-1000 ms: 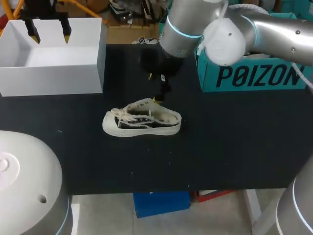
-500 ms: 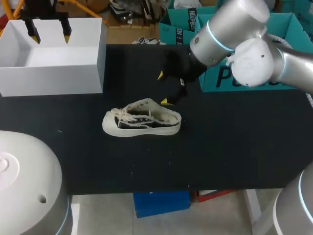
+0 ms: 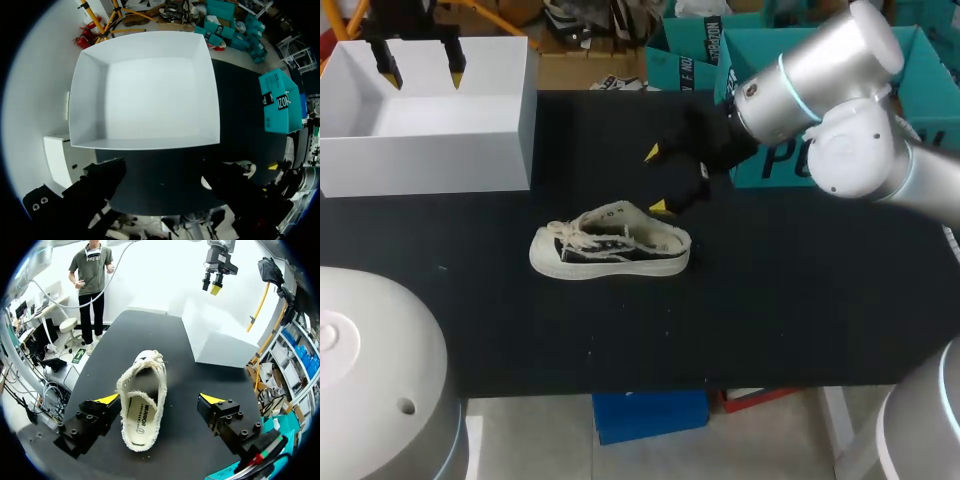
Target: Take the shoe out of the shoebox, open the shoe tongue, remove and reinsert the insole, then place the shoe into the shoebox
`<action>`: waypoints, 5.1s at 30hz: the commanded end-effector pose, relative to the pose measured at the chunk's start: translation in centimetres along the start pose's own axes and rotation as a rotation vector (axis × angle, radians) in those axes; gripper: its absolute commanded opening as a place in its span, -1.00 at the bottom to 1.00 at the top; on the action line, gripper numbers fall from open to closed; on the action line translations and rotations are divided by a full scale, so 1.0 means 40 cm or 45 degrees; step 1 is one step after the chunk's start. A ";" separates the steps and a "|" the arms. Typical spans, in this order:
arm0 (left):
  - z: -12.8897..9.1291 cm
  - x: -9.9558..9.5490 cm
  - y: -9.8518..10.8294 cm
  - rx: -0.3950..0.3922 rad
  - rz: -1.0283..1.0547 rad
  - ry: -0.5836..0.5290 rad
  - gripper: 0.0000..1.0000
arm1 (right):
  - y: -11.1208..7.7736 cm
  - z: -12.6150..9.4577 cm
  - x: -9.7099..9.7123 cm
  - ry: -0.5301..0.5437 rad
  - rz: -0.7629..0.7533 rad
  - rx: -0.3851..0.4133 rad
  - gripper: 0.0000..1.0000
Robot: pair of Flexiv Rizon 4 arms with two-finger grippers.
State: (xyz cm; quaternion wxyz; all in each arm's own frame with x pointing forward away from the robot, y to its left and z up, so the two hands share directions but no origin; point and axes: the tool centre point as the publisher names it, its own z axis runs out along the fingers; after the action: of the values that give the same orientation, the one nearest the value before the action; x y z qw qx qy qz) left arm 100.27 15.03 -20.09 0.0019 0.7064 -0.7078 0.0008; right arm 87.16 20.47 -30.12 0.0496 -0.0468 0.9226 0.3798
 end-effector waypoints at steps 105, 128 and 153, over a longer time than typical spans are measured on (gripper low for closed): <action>-0.002 0.001 0.002 -0.002 -0.002 -0.003 1.00 | -0.257 0.227 0.088 -0.011 0.305 -0.161 -1.00; -0.011 0.196 0.180 0.005 -0.231 -0.057 1.00 | -0.257 0.227 0.088 -0.011 0.305 -0.161 -1.00; 0.090 0.567 0.528 -0.002 -0.435 -0.058 1.00 | -0.257 0.227 0.088 -0.011 0.305 -0.161 -1.00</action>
State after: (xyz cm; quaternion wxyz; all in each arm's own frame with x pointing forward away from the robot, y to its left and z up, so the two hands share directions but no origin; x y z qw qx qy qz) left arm 79.32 -7.77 -23.58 -0.0126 0.8158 -0.5778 -0.0204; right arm 85.26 19.15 -43.85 0.0038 0.0614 0.8955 0.4409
